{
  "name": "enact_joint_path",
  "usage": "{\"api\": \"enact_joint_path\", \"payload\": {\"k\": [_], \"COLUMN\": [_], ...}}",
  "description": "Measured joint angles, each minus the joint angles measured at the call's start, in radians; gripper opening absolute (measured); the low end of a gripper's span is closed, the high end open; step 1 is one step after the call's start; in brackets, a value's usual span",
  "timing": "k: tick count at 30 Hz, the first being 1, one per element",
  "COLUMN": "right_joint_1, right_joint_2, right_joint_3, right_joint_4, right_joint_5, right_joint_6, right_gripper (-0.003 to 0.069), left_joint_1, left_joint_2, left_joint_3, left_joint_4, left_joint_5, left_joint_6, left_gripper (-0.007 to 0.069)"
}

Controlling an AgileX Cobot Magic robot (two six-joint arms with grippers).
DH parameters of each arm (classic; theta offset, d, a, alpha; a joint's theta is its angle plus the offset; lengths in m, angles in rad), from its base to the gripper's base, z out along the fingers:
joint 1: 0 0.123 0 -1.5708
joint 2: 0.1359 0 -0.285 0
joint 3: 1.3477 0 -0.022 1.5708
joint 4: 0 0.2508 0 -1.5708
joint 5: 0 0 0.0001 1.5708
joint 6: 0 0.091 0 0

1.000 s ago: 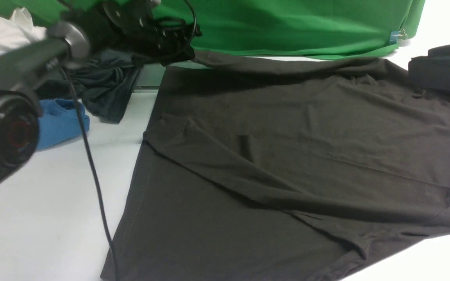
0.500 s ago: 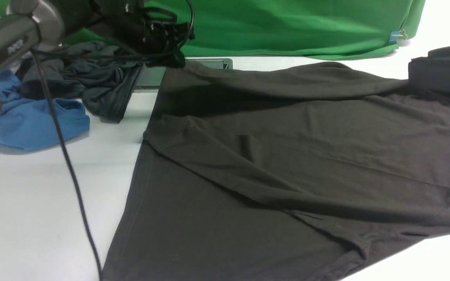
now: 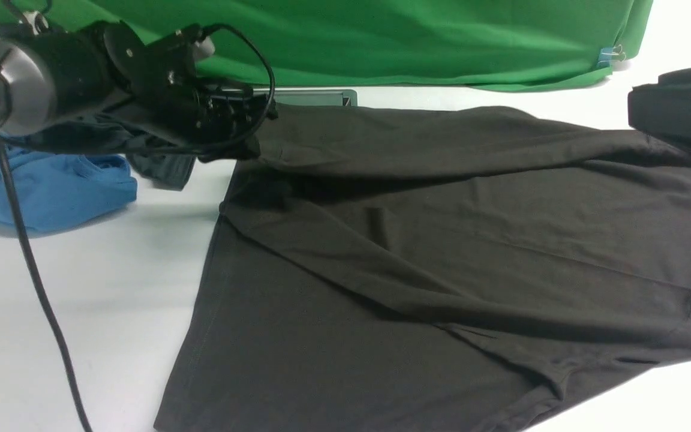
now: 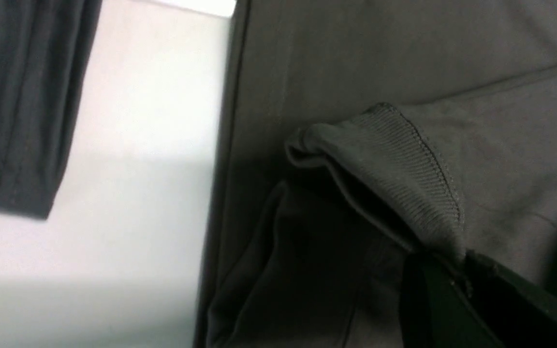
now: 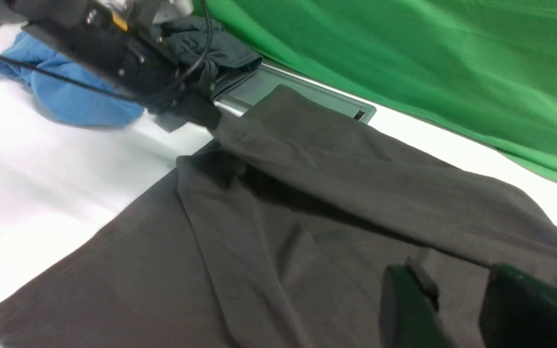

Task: Fold a long-sleeved shirt on a white desktop.
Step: 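Fold the left side of the dark shirt inward over its body with the left gripper, then grasp the near edge of the shirt at its hem and shoulder corners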

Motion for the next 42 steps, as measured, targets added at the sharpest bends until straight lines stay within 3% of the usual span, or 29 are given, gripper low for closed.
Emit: {"api": "enact_joint_path", "payload": {"k": [15, 32, 42], "right_joint_1": [0.0, 0.0, 0.0], "right_joint_2": [0.0, 0.0, 0.0], "right_joint_3": [0.0, 0.0, 0.0], "right_joint_4": [0.0, 0.0, 0.0], "right_joint_5": [-0.012, -0.056, -0.056], "right_joint_6": [0.0, 0.018, 0.02], "right_gripper": [0.0251, 0.0251, 0.0251], "left_joint_1": [-0.002, -0.002, -0.002], "left_joint_2": [0.0, 0.0, 0.0], "left_joint_3": [0.002, 0.002, 0.002], "left_joint_4": [0.0, 0.0, 0.001], "left_joint_5": [-0.001, 0.082, 0.126], "left_joint_6": [0.0, 0.003, 0.008], "left_gripper": [0.0081, 0.0347, 0.0414]}}
